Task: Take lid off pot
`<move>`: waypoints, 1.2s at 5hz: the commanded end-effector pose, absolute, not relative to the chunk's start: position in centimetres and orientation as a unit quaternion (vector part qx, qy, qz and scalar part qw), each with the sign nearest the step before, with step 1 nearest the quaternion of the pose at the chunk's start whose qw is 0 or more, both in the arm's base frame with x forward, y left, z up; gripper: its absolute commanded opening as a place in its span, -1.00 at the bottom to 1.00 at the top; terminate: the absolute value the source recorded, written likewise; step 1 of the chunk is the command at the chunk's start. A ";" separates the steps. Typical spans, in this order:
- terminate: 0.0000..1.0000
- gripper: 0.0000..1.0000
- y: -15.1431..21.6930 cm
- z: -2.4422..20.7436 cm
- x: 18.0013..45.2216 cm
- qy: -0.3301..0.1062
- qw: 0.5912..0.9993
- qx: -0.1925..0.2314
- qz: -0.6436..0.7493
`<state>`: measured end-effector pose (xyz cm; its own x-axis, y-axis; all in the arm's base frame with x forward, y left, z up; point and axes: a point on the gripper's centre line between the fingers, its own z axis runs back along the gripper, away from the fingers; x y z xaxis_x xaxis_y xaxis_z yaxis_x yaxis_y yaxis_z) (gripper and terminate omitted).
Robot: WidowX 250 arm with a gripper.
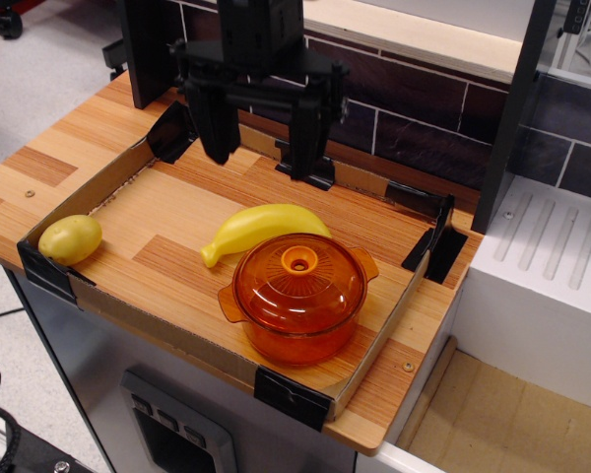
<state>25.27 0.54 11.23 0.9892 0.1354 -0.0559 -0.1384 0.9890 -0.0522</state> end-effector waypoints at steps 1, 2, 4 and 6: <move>-1.00 1.00 -1.5 9.4 24.1 -0.008 0.999 -0.020 0.038; -1.00 1.00 -1.8 7.9 24.0 -0.016 0.999 -0.016 0.031; -1.00 1.00 -2.4 6.4 23.4 -0.009 1.000 -0.007 0.026; -1.00 -1.00 -2.5 5.8 23.5 -0.011 1.000 0.002 0.027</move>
